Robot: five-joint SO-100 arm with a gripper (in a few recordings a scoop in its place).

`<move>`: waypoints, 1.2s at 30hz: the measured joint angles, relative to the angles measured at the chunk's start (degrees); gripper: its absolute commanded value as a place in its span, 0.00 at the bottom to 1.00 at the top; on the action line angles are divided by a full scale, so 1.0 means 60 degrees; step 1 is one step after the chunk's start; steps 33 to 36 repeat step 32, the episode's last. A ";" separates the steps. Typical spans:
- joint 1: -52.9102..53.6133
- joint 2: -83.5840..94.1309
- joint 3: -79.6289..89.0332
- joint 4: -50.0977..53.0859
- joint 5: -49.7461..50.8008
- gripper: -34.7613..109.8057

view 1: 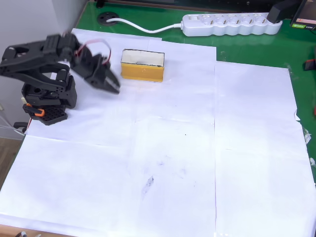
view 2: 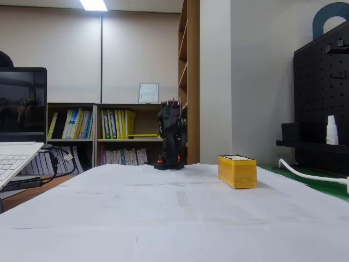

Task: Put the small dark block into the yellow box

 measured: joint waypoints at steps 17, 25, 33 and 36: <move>-0.0146 -0.2139 -0.1919 0.2212 -0.0132 0.24; -0.0132 -0.2139 -0.1919 0.2212 -0.0132 0.24; -0.0132 -0.2139 -0.1919 0.2212 -0.0132 0.24; -0.0132 -0.2139 -0.1919 0.2212 -0.0132 0.24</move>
